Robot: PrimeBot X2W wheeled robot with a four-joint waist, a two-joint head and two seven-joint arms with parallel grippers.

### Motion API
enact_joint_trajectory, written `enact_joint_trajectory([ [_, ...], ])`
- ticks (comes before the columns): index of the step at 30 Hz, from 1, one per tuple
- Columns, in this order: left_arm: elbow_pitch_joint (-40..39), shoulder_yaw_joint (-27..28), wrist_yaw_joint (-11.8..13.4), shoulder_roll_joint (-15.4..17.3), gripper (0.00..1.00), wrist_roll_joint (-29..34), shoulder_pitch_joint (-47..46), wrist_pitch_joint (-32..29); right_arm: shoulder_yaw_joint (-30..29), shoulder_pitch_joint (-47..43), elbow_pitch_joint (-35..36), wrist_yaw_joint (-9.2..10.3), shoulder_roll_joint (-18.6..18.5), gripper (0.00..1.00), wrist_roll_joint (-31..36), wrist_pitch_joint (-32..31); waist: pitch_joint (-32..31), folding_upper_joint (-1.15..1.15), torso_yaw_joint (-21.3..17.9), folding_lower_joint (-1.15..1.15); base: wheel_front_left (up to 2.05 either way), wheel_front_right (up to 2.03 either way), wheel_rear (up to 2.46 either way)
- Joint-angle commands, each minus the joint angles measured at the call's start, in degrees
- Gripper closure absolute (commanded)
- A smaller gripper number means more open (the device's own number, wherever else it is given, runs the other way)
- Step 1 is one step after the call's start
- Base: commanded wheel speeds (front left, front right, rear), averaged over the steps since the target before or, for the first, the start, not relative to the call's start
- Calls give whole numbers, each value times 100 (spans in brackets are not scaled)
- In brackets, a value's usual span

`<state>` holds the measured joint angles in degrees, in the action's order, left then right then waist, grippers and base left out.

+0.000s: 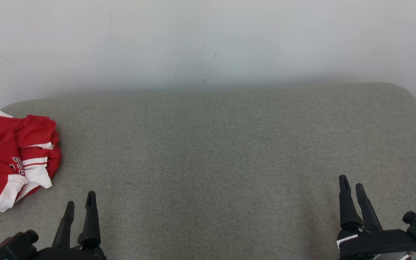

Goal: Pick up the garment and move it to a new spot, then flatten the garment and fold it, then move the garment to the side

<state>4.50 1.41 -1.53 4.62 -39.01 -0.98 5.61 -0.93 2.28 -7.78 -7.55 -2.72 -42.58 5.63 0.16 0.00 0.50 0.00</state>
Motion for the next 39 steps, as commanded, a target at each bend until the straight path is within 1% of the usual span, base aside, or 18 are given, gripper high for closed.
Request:
enact_joint_trajectory([
  [1,-112,-14,9,68,0,157,-28,56,9,19,92,5,-30,0,176,53,0,0,2,0,0,0,0],
  [10,-198,-124,46,191,0,758,45,207,79,-22,129,6,-25,0,900,203,3,0,14,0,0,0,0],
  [16,-266,-122,148,241,0,1117,85,298,154,-49,154,7,-24,0,1331,294,3,0,26,0,0,0,0],
  [39,-436,-190,389,341,0,2355,199,615,340,-96,211,9,-24,0,2633,616,-14,0,74,0,0,0,0],
])
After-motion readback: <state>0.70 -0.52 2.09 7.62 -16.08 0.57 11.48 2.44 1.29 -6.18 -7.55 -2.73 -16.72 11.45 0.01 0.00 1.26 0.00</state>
